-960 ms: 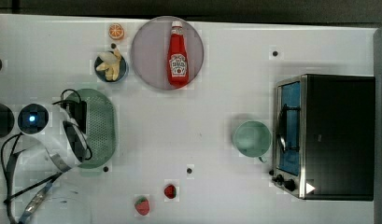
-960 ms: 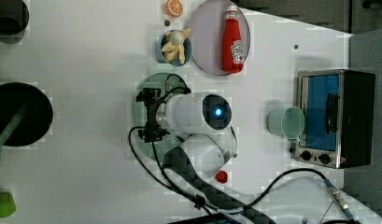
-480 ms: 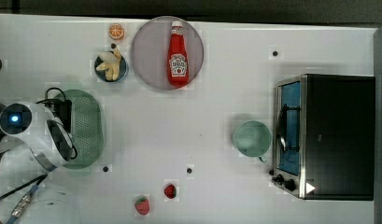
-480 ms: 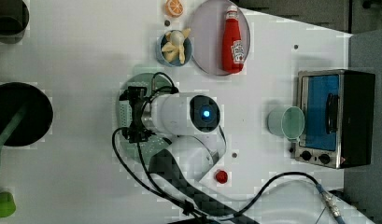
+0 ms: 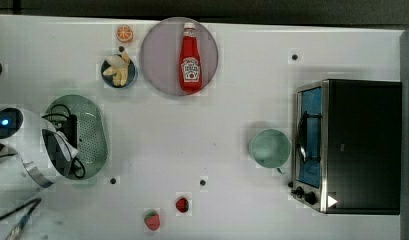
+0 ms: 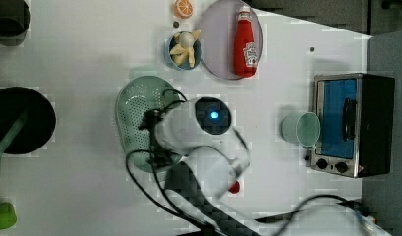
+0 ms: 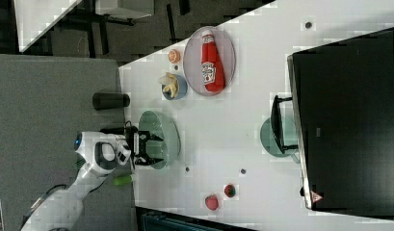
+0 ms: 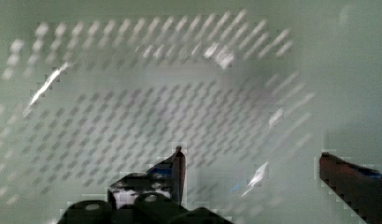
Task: Drag strainer right to left.
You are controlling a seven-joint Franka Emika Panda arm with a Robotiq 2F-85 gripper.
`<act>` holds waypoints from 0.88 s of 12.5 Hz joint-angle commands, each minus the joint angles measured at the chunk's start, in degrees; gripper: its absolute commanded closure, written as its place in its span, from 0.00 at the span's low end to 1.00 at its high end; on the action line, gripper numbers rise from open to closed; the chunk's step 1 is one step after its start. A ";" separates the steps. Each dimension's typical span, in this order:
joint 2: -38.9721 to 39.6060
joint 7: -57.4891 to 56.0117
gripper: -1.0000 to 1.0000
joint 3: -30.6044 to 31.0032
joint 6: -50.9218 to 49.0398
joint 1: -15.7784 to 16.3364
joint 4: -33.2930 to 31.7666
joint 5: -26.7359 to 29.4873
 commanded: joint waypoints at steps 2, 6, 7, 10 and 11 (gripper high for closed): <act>-18.71 -21.09 0.00 -7.25 -9.90 -2.26 2.69 -0.18; -33.69 -37.45 0.00 -18.50 -24.24 -4.27 2.86 -1.58; -36.69 -42.99 0.00 -21.46 -26.69 -4.86 2.89 -3.35; -43.01 -57.81 0.00 -29.53 -32.87 -6.30 2.90 -13.06; -44.63 -61.29 0.00 -31.66 -34.42 -6.60 2.90 -15.24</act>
